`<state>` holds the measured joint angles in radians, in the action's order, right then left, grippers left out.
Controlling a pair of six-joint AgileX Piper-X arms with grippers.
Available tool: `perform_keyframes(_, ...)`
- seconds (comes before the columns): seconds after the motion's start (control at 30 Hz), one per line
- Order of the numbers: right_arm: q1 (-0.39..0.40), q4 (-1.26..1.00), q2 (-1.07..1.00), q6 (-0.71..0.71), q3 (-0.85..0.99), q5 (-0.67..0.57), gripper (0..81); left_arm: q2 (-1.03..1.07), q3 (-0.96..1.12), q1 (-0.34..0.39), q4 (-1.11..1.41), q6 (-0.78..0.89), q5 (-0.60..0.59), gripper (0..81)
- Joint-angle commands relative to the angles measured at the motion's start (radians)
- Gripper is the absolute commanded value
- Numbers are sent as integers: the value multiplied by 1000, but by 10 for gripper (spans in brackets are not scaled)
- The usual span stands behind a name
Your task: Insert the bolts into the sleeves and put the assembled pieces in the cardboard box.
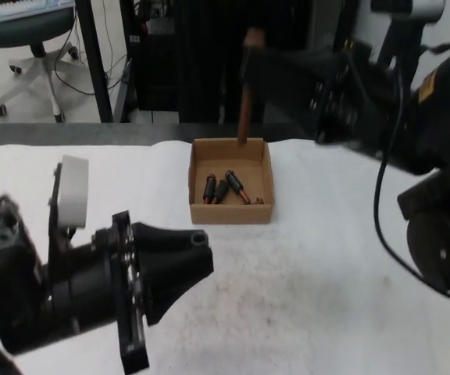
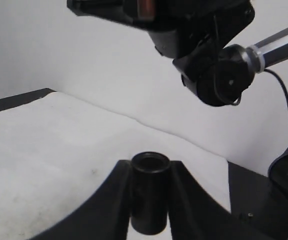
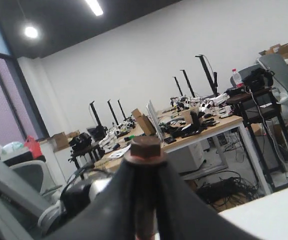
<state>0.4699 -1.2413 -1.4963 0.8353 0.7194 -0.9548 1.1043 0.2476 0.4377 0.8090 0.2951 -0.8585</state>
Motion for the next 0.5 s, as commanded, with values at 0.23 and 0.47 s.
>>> perform_keyframes(0.23,20,-10,12,-72,-70,-23,8,12,104,-1,11,98,-108,2)
perform_keyframes(0.47,25,-10,11,-72,-73,2,8,12,104,-1,-25,137,-178,2)
